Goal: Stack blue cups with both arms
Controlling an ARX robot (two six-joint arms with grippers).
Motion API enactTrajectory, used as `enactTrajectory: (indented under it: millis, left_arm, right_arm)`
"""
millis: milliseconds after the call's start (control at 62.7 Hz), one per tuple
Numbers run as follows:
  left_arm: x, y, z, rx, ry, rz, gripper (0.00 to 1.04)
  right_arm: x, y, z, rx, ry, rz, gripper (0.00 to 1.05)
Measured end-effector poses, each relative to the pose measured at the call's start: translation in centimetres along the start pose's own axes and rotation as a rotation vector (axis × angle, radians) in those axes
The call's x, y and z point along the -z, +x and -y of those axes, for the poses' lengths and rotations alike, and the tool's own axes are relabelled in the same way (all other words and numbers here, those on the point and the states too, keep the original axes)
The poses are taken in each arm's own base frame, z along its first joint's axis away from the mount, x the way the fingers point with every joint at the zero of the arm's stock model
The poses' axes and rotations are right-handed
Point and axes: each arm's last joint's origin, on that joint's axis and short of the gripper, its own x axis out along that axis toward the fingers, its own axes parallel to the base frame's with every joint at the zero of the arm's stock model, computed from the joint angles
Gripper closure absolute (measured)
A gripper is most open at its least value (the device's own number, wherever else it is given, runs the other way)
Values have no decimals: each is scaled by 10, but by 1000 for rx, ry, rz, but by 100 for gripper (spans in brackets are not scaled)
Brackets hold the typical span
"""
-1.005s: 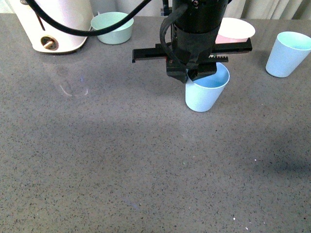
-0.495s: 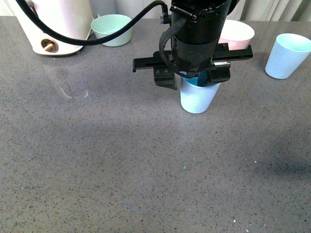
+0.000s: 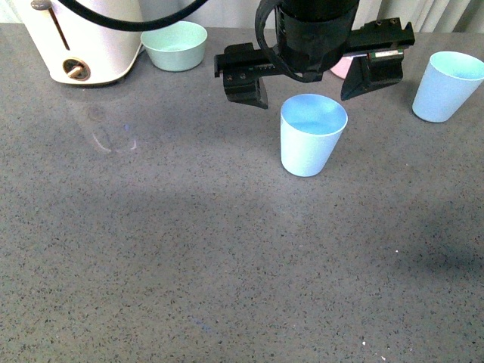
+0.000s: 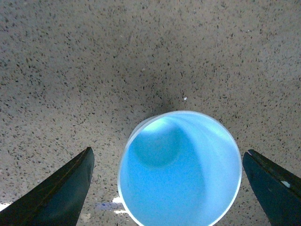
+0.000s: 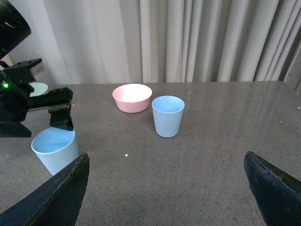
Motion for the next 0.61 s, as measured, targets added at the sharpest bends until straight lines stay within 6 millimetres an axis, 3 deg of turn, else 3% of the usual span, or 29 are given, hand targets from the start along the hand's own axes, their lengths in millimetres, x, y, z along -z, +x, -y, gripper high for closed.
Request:
enactTrajectory:
  millis: [319, 495, 606]
  left_arm:
    - [-20, -41, -18, 30, 0, 99, 9]
    - [-29, -66, -41, 57, -7, 189, 9]
    - [-32, -70, -46, 56, -9, 201, 9]
  right_arm:
    - [0, 0, 0, 0, 0, 0, 9]
    - [0, 0, 0, 0, 0, 0, 9]
    - [0, 0, 0, 0, 0, 0, 9]
